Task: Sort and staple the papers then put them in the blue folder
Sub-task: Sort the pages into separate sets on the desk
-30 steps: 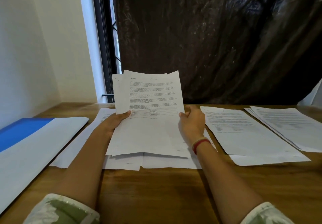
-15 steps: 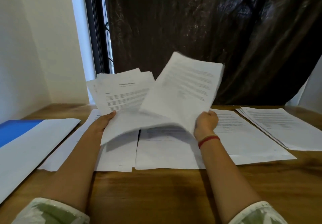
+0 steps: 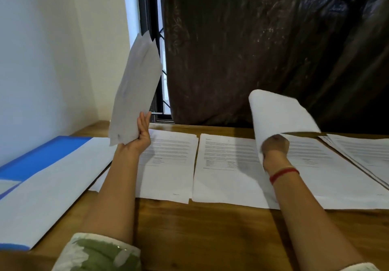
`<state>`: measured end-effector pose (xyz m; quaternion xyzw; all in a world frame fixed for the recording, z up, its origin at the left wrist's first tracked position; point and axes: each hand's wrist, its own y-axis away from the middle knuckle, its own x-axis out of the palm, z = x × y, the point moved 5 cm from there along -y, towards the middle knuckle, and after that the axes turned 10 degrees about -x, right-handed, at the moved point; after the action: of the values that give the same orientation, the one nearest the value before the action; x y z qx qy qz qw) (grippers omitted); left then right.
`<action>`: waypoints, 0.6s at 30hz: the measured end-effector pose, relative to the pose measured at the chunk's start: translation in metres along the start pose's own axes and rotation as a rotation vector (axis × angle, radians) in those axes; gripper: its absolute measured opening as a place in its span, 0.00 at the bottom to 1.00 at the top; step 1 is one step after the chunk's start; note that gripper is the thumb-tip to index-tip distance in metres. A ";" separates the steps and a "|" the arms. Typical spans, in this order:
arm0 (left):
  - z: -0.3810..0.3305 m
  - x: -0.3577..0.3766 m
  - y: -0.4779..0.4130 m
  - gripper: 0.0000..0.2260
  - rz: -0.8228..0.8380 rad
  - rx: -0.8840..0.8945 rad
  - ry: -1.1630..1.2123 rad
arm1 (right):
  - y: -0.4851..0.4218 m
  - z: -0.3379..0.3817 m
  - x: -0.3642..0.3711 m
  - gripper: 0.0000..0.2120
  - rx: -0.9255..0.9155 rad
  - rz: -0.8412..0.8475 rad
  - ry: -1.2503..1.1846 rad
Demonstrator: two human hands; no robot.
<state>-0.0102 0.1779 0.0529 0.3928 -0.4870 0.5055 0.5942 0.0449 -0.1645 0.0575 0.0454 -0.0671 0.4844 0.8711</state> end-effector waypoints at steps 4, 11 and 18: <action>0.001 0.002 0.001 0.26 0.043 0.027 -0.010 | -0.010 -0.014 0.008 0.05 0.041 0.081 -0.297; 0.028 -0.018 -0.031 0.25 -0.014 -0.155 -0.107 | -0.021 -0.024 -0.007 0.16 0.053 0.071 -0.180; 0.084 -0.039 -0.063 0.40 -0.037 -0.176 -0.324 | -0.035 -0.017 -0.036 0.08 0.062 0.040 -0.221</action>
<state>0.0357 0.0772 0.0349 0.4245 -0.6115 0.3797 0.5493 0.0569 -0.2106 0.0346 0.1240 -0.1487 0.4955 0.8468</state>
